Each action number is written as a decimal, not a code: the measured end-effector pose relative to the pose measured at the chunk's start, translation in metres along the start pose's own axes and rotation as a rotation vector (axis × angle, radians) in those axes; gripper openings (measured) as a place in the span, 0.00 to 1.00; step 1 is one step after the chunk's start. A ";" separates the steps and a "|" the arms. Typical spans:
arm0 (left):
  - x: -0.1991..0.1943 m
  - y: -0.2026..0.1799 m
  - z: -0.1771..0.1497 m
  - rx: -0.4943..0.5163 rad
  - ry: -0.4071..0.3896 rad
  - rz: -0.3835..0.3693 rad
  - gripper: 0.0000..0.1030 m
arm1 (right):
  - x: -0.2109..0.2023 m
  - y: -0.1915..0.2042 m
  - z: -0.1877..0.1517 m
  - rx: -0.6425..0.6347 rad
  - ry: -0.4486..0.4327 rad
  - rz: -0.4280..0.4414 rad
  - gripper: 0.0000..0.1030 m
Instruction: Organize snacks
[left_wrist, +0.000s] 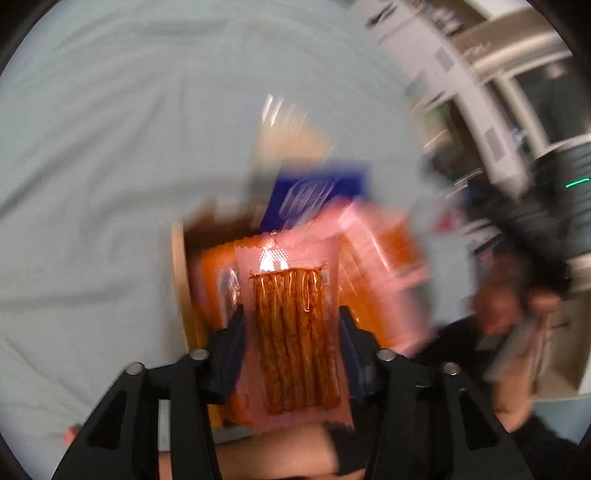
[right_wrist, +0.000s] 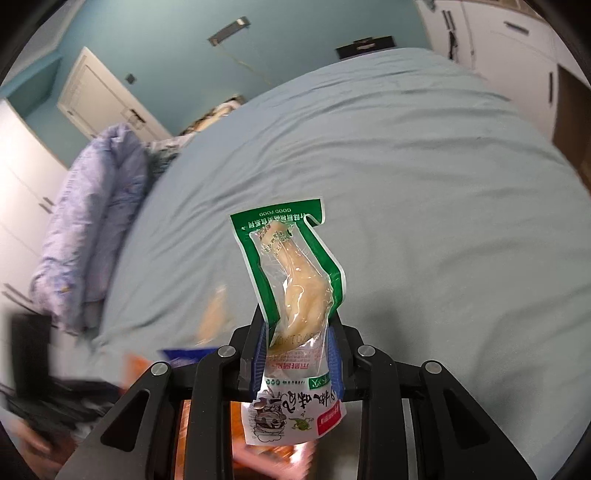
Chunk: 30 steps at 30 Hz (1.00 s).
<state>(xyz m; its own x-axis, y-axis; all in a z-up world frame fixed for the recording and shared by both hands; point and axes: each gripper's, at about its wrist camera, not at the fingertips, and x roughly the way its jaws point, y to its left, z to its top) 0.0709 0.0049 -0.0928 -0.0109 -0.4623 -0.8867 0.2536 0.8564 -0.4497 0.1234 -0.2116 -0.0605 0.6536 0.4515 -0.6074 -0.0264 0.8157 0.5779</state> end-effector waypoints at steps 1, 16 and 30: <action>0.009 -0.001 -0.001 0.005 -0.004 0.019 0.52 | -0.003 0.003 -0.003 -0.010 -0.001 0.018 0.25; -0.052 -0.012 0.005 -0.024 -0.254 0.116 0.74 | 0.001 0.073 -0.081 -0.316 0.127 0.048 0.52; -0.083 -0.010 0.003 0.119 -0.459 0.629 1.00 | -0.056 0.047 -0.063 -0.195 -0.081 -0.213 0.76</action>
<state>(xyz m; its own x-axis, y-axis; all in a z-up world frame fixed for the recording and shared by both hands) 0.0718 0.0342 -0.0150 0.5630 0.0301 -0.8259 0.1820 0.9703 0.1594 0.0379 -0.1751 -0.0338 0.7179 0.2393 -0.6537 -0.0225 0.9466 0.3217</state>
